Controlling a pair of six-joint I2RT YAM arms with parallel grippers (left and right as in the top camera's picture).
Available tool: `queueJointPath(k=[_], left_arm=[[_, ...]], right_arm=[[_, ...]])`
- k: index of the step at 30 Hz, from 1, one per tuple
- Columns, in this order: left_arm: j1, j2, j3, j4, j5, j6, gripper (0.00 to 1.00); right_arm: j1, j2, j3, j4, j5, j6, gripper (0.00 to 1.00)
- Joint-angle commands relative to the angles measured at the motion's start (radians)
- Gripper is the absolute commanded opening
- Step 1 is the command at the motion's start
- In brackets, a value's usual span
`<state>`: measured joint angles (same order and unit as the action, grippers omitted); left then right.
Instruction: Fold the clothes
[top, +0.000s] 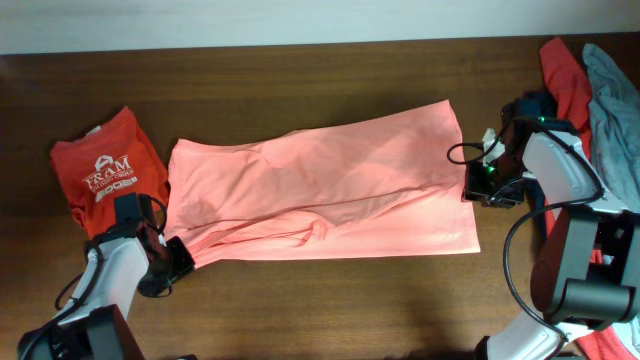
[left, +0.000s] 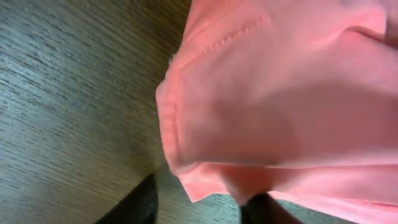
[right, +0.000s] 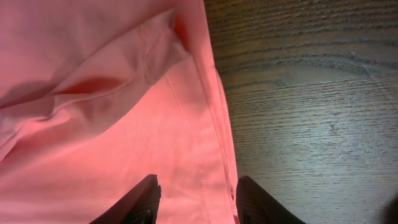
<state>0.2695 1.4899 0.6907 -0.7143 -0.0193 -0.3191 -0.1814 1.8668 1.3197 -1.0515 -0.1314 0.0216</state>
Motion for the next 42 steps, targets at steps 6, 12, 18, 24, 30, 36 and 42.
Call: queueJointPath(k=[6, 12, 18, 24, 30, 36, 42], left_arm=[[0.001, -0.016, -0.005, 0.017, -0.003, -0.006, 0.15], [0.001, -0.017, -0.005, 0.022, 0.001, -0.006, 0.0], [0.002, -0.05, 0.048, -0.061, 0.145, -0.006, 0.0], [0.002, -0.16, 0.159, -0.071, 0.195, -0.006, 0.0], [0.002, -0.198, 0.173, -0.019, 0.132, -0.048, 0.0], [0.002, -0.165, 0.173, -0.001, 0.049, -0.051, 0.0], [0.002, -0.077, 0.173, 0.078, 0.047, -0.051, 0.0]], right_arm=[[0.005, 0.006, -0.002, -0.004, 0.012, -0.006, 0.45], [0.005, 0.006, -0.002, -0.005, 0.012, -0.006, 0.45], [0.005, 0.006, -0.002, -0.003, 0.013, -0.006, 0.45], [0.005, 0.006, -0.002, 0.0, 0.013, -0.006, 0.45], [0.005, 0.006, -0.002, -0.001, 0.013, -0.006, 0.45], [0.005, 0.006, -0.002, -0.001, 0.013, -0.006, 0.45], [0.005, 0.006, -0.002, -0.005, 0.012, -0.006, 0.45]])
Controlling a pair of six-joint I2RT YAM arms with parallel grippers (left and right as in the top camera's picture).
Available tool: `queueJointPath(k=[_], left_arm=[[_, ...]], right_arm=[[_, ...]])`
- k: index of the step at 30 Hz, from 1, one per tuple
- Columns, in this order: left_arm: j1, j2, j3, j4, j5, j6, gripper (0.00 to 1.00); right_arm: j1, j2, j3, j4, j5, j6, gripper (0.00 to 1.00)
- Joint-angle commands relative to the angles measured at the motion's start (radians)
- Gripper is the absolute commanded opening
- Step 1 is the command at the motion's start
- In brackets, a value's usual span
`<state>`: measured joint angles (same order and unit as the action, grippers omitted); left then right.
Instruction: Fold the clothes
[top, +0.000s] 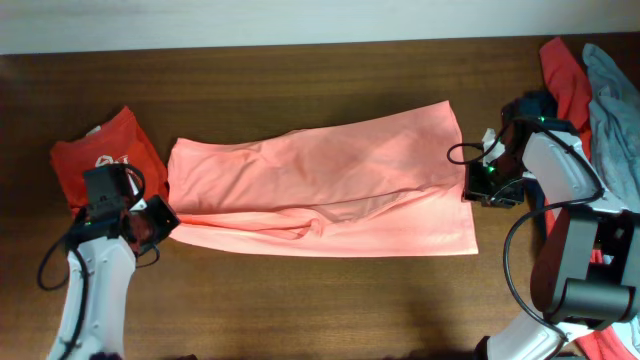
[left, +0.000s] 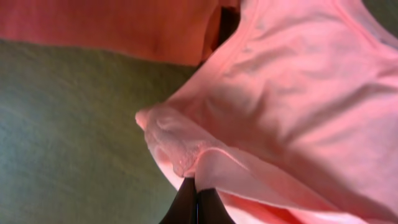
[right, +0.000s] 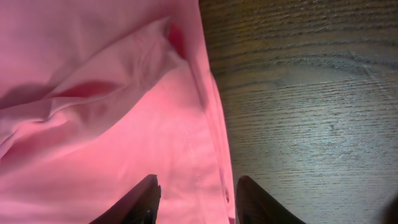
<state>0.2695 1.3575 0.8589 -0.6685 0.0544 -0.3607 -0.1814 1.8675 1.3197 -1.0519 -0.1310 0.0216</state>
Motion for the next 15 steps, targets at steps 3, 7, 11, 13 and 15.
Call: queueJointPath(k=[3, 7, 11, 13, 15], left_arm=[[0.002, 0.114, 0.005, 0.073, -0.029, -0.01, 0.0], [0.002, 0.19, 0.005, 0.122, -0.048, -0.01, 0.0], [0.002, 0.252, 0.005, 0.141, -0.088, -0.01, 0.0], [0.002, 0.281, 0.005, 0.142, -0.117, -0.01, 0.01], [0.002, 0.3, 0.005, 0.141, -0.153, -0.01, 0.05]], right_arm=[[0.005, 0.005, -0.002, -0.004, 0.012, -0.006, 0.45], [0.005, 0.005, -0.002, -0.004, 0.012, -0.006, 0.45], [0.005, 0.005, -0.002, -0.004, 0.012, -0.006, 0.45], [0.005, 0.005, -0.002, -0.004, 0.012, -0.006, 0.45], [0.005, 0.005, -0.002, -0.004, 0.012, -0.006, 0.45]])
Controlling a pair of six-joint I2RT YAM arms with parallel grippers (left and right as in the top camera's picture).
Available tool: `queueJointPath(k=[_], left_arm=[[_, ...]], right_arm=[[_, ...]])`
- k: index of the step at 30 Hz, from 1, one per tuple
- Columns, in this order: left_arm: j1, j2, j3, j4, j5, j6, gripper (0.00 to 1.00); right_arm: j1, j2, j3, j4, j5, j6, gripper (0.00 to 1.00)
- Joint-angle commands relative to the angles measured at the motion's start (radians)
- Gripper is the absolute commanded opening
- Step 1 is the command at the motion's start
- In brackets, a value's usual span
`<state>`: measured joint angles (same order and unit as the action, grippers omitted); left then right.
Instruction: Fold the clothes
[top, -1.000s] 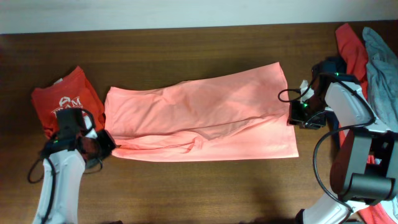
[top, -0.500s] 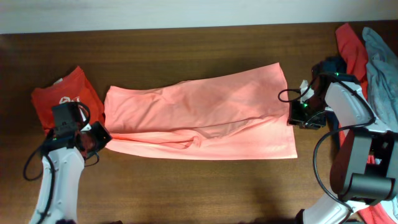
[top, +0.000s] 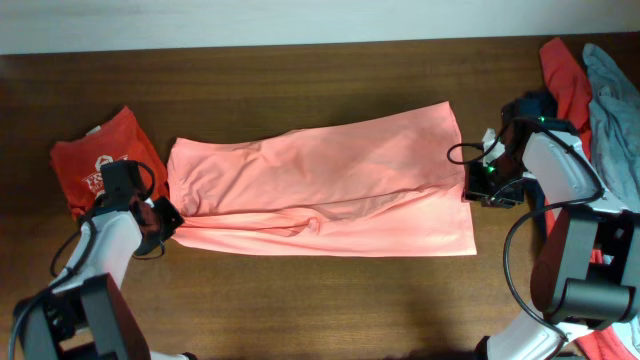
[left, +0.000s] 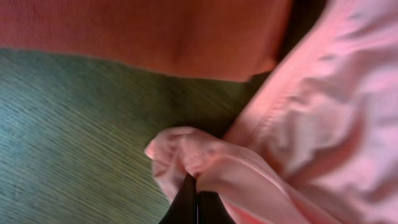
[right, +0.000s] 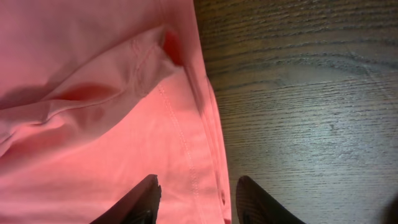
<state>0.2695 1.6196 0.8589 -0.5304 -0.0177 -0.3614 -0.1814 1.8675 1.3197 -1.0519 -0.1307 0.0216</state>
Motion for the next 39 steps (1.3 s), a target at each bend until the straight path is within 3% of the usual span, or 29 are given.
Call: queueJointPath(k=[1, 2, 10, 16, 24, 30, 34, 39], left_arm=[[0.002, 0.05, 0.005, 0.003, -0.095, -0.009, 0.09], [0.002, 0.068, 0.005, 0.004, -0.107, -0.009, 0.18], [0.002, 0.086, 0.005, 0.031, -0.107, -0.009, 0.19], [0.002, 0.086, 0.005, 0.059, -0.107, -0.009, 0.39], [0.002, 0.086, 0.005, 0.058, -0.106, -0.009, 0.42], [0.002, 0.065, 0.031, -0.002, -0.066, -0.008, 0.7], [0.002, -0.016, 0.104, -0.105, -0.065, -0.008, 0.72], [0.002, -0.114, 0.142, -0.125, -0.069, -0.008, 0.72]], right_arm=[[0.005, 0.005, -0.002, -0.004, 0.011, -0.006, 0.45], [0.005, 0.005, -0.002, -0.004, 0.011, -0.006, 0.45], [0.005, 0.005, -0.002, -0.004, 0.011, -0.006, 0.45], [0.005, 0.005, -0.002, -0.004, 0.012, -0.006, 0.46], [0.005, 0.005, -0.002, -0.004, 0.011, -0.006, 0.45], [0.005, 0.005, -0.002, -0.005, 0.011, -0.006, 0.45], [0.005, 0.005, -0.002, -0.004, 0.011, -0.006, 0.46], [0.005, 0.005, -0.002, -0.003, 0.011, -0.006, 0.46]])
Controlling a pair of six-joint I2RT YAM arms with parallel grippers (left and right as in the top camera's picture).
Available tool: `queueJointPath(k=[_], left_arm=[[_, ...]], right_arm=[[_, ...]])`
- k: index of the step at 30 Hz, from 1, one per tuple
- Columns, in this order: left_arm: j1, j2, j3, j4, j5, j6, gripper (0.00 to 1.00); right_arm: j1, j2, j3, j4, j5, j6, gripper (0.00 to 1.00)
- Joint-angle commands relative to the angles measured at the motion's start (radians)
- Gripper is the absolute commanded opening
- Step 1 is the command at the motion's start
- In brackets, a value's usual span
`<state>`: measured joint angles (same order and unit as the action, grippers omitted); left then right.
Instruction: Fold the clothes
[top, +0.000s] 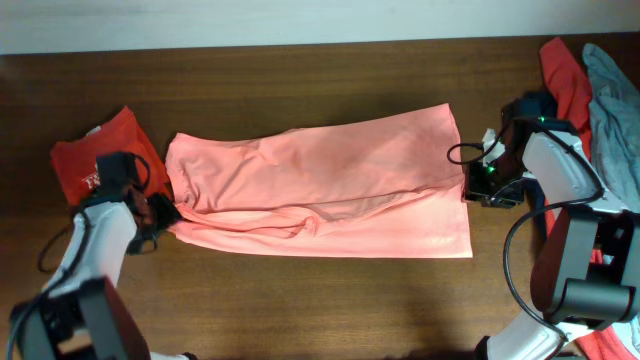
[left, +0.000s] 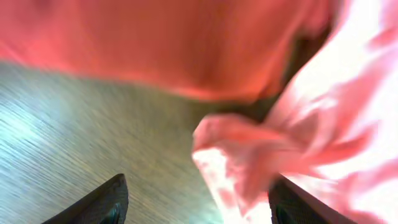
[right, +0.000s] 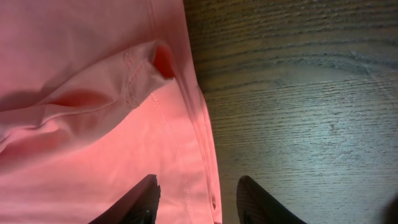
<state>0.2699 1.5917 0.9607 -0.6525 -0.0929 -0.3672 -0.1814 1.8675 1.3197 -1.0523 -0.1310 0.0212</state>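
Note:
A salmon-pink garment lies spread lengthwise across the dark wooden table. My left gripper is at its lower left corner, open. In the blurred left wrist view the bunched pink corner lies on the wood between the wide-apart fingers of the left gripper. My right gripper sits at the garment's right edge, open. The stitched hem runs between the fingers of the right gripper, which hold nothing.
A folded red shirt with white print lies just left of the pink garment and fills the top of the left wrist view. A pile of red, grey and dark clothes sits at the table's right end.
My left gripper was shut on the pink garment's lower left corner; now it is open and the corner lies loose on the table. The garment's hem sits slightly further left in the right wrist view.
First my left gripper was open at the garment's lower left corner, nearer the front edge. Then it was shut on that corner, further up and left, near the red shirt, with the garment stretched flatter. Now it is open. My right gripper stayed open at the right edge throughout.

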Motion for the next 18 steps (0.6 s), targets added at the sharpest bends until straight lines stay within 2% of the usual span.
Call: queueJointPath(k=[1, 4, 6, 7, 8, 9, 10, 11, 13, 18], left_arm=[[0.002, -0.102, 0.04, 0.001, -0.003, -0.003, 0.72], [0.002, -0.126, 0.04, 0.038, -0.007, -0.002, 0.74], [0.001, -0.122, 0.04, 0.079, -0.001, 0.02, 0.72], [0.002, -0.117, 0.04, 0.098, -0.001, 0.034, 0.65], [0.002, -0.109, 0.04, 0.12, -0.001, 0.047, 0.48], [0.002, -0.099, 0.04, 0.141, -0.001, 0.048, 0.24], [0.002, -0.085, 0.04, 0.164, -0.001, 0.048, 0.12], [0.002, -0.068, 0.04, 0.19, -0.001, 0.052, 0.06], [0.002, -0.031, 0.04, 0.24, 0.005, 0.067, 0.0], [0.002, 0.084, 0.04, 0.344, 0.078, 0.094, 0.01]], right_arm=[[0.005, 0.005, -0.002, -0.003, 0.011, -0.006, 0.45], [0.005, 0.005, -0.002, -0.003, 0.011, -0.006, 0.46], [0.005, 0.005, -0.002, -0.004, 0.011, -0.006, 0.46], [0.005, 0.005, -0.002, -0.004, 0.01, -0.006, 0.45], [0.005, 0.005, -0.002, -0.005, 0.008, -0.006, 0.45], [0.005, 0.005, -0.002, -0.007, 0.008, -0.005, 0.45], [0.005, 0.005, -0.002, -0.008, 0.008, -0.005, 0.45], [0.005, 0.005, -0.004, -0.009, 0.008, -0.006, 0.45], [0.005, 0.005, -0.008, -0.011, 0.008, -0.006, 0.45], [0.005, 0.005, -0.037, -0.006, 0.008, -0.006, 0.45]])
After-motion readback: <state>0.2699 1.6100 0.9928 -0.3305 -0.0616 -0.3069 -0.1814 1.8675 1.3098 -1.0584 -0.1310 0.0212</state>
